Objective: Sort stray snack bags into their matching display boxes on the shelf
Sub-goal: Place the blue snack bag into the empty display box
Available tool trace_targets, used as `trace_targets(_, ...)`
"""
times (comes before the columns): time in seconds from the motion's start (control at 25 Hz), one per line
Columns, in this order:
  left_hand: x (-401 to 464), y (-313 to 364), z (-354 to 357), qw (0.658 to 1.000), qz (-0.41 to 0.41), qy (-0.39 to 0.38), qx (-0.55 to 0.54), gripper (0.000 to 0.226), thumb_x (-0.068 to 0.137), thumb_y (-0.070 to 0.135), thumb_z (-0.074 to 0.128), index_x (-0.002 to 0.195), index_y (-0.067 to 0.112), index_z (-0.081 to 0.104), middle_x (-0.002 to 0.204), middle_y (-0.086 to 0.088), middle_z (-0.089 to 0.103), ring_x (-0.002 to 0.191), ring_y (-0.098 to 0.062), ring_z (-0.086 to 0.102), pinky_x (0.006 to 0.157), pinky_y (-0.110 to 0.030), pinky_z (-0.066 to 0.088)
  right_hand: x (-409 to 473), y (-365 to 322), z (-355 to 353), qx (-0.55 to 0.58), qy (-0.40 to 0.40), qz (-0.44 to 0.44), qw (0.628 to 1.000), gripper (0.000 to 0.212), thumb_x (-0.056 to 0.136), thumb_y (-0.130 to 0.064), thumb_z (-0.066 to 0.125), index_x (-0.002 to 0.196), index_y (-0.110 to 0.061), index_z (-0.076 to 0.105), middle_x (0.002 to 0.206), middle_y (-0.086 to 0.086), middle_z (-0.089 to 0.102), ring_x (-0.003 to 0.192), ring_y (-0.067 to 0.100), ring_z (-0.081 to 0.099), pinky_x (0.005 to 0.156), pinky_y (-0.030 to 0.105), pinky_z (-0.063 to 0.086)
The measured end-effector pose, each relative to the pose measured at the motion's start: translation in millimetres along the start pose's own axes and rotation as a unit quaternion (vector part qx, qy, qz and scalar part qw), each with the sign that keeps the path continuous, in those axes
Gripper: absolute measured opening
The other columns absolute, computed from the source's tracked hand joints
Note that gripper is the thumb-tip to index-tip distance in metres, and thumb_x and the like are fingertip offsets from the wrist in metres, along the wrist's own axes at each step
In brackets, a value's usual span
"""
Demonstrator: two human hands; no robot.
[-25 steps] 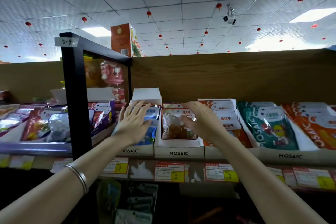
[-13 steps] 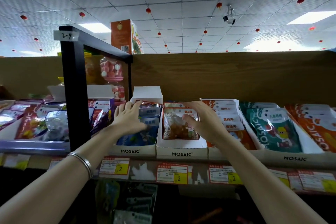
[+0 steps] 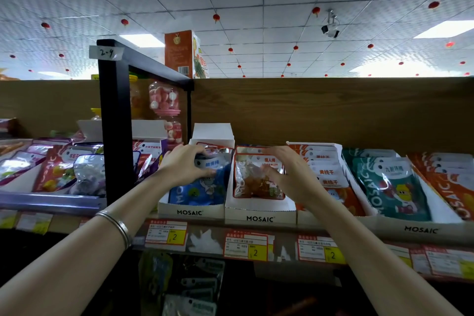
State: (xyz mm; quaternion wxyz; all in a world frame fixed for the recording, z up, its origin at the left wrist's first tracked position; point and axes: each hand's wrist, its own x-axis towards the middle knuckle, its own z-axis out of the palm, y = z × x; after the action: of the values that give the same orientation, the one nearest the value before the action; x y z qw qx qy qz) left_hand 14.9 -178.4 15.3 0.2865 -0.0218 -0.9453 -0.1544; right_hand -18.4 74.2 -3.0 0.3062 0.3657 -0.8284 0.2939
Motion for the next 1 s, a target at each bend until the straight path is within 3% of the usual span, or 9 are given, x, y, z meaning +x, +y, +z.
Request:
trace_targets(0.12, -2, 1, -1, 0.999, 0.005, 0.041, -0.012, 0.037, 0.074, 0.048, 0.074, 0.101, 0.024, 0.066, 0.098, 0.005, 0.066, 0.087, -0.013, 0.06, 0.081, -0.043, 0.053, 2, -1, -2, 0.004, -0.007, 0.009, 1.0, 0.041, 0.092, -0.029, 0.053, 0.132, -0.021, 0.047, 0.136, -0.002, 0.05, 0.126, 0.012, 0.044, 0.099, 0.023, 0.031)
trace_targets(0.28, -5, 14, -14, 0.982, 0.023, 0.188, 0.012, 0.037, 0.075, 0.046, 0.074, 0.099, 0.02, 0.066, 0.098, 0.006, 0.063, 0.1, -0.019, 0.052, 0.085, -0.034, 0.035, 6, -7, -8, 0.026, -0.024, 0.007, 0.999, 0.044, 0.093, -0.031, 0.053, 0.135, -0.021, 0.044, 0.138, -0.001, 0.048, 0.126, 0.011, 0.042, 0.097, 0.02, 0.031)
trace_targets(0.36, -5, 24, -22, 0.972, 0.028, 0.233, -0.011, 0.036, 0.076, 0.043, 0.074, 0.1, 0.019, 0.066, 0.093, 0.014, 0.056, 0.102, -0.02, 0.05, 0.086, -0.034, 0.034, 11, -11, -11, 0.051, -0.046, 0.016, 0.998, 0.054, 0.09, -0.035, 0.055, 0.139, -0.021, 0.038, 0.141, -0.002, 0.045, 0.128, 0.012, 0.04, 0.098, 0.022, 0.031)
trace_targets(0.48, -2, 36, -25, 0.972, 0.047, 0.202, -0.109, 0.037, 0.07, 0.058, 0.07, 0.093, 0.029, 0.063, 0.087, 0.018, 0.057, 0.093, -0.017, 0.058, 0.081, -0.045, 0.05, 22, -16, -13, 0.192, -0.112, 0.062, 0.973, 0.085, 0.075, -0.045, 0.067, 0.145, -0.022, 0.026, 0.145, -0.004, 0.04, 0.13, 0.013, 0.039, 0.102, 0.03, 0.034)
trace_targets(0.56, -1, 48, -19, 0.972, 0.049, 0.158, -0.166, 0.037, 0.07, 0.057, 0.07, 0.092, 0.03, 0.062, 0.089, 0.012, 0.063, 0.088, -0.014, 0.063, 0.073, -0.039, 0.056, 27, -16, -15, 0.286, -0.151, 0.079, 0.943, 0.098, 0.064, -0.042, 0.074, 0.145, -0.021, 0.024, 0.14, -0.005, 0.044, 0.124, 0.01, 0.046, 0.101, 0.032, 0.041)
trace_targets(0.64, -1, 62, -10, 0.967, 0.051, 0.132, -0.212, 0.033, 0.074, 0.044, 0.074, 0.094, 0.02, 0.065, 0.089, 0.007, 0.067, 0.083, -0.01, 0.065, 0.071, -0.034, 0.057, 30, -15, -17, 0.325, -0.17, 0.091, 0.926, 0.092, 0.061, -0.03, 0.077, 0.14, -0.019, 0.03, 0.124, -0.008, 0.051, 0.109, 0.008, 0.054, 0.089, 0.027, 0.051)
trace_targets(0.72, 1, 73, -4, 0.961, 0.054, 0.118, -0.244, 0.033, 0.075, 0.039, 0.076, 0.094, 0.013, 0.066, 0.087, 0.001, 0.068, 0.078, -0.011, 0.066, 0.071, -0.037, 0.057, 31, -12, -19, 0.328, -0.168, 0.103, 0.924, 0.073, 0.067, -0.02, 0.077, 0.129, -0.021, 0.038, 0.115, -0.008, 0.054, 0.101, 0.008, 0.058, 0.079, 0.023, 0.054)
trace_targets(0.84, 7, 79, -2, 0.956, 0.051, 0.113, -0.266, 0.035, 0.073, 0.039, 0.078, 0.094, 0.012, 0.067, 0.084, 0.003, 0.069, 0.075, -0.01, 0.068, 0.07, -0.037, 0.059, 33, -6, -19, 0.338, -0.156, 0.108, 0.922, 0.05, 0.074, -0.016, 0.073, 0.116, -0.025, 0.046, 0.111, -0.005, 0.06, 0.1, 0.011, 0.062, 0.079, 0.026, 0.055)
trace_targets(1.0, 12, 82, -3, 0.958, 0.072, 0.108, -0.254, 0.037, 0.072, 0.044, 0.077, 0.097, 0.019, 0.067, 0.088, 0.006, 0.07, 0.077, -0.007, 0.068, 0.068, -0.031, 0.059, 32, -1, -15, 0.361, -0.119, 0.117, 0.918, 0.044, 0.076, -0.019, 0.073, 0.113, -0.024, 0.051, 0.11, -0.004, 0.063, 0.097, 0.01, 0.065, 0.071, 0.022, 0.056)
